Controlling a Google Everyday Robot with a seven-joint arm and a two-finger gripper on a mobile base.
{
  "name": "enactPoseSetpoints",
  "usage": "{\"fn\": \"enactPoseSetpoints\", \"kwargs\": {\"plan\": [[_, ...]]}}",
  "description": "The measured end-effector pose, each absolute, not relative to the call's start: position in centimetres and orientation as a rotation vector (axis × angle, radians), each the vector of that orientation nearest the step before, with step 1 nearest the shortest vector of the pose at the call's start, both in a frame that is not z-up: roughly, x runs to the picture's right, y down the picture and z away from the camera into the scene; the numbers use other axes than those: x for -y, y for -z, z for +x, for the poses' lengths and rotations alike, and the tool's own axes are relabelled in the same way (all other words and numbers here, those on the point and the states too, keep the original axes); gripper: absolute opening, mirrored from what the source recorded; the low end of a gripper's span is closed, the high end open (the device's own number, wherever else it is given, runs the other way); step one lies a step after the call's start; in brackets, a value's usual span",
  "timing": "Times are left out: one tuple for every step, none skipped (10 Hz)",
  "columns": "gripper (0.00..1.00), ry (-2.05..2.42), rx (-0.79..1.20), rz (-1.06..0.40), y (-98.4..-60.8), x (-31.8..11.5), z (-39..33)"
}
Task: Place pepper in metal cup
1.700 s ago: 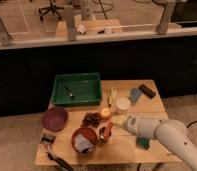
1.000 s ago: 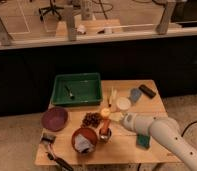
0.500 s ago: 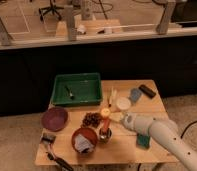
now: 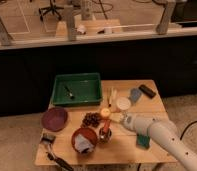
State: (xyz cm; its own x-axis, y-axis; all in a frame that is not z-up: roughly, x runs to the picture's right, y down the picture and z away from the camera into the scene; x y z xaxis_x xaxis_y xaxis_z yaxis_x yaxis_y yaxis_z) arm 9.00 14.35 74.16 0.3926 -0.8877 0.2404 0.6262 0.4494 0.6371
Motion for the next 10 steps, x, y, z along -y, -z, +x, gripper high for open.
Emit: {"fn": "enactPoseSetpoints", "kwargs": {"plan": [[0.13,1.020,0.605,0.494,-74.2,-14.4,9.0],[0.13,1.025,0.602,0.495,-74.3,-14.5,9.0],[0.13,1.030,0.599,0.496,-74.3,-14.6,9.0],[0.13,1.037,0.597,0.497,-74.3,-14.7,8.9],[0.13,1.044,0.597,0.496,-74.3,-14.9,8.7],[0.13,1.050,0.599,0.495,-74.3,-15.0,8.5],[0.13,1.053,0.600,0.495,-74.3,-15.1,8.4],[0.13,1.056,0.601,0.493,-74.4,-15.3,8.4],[0.13,1.059,0.602,0.492,-74.4,-15.4,8.3],[0.13,1.062,0.604,0.490,-74.5,-15.6,8.2]]}}
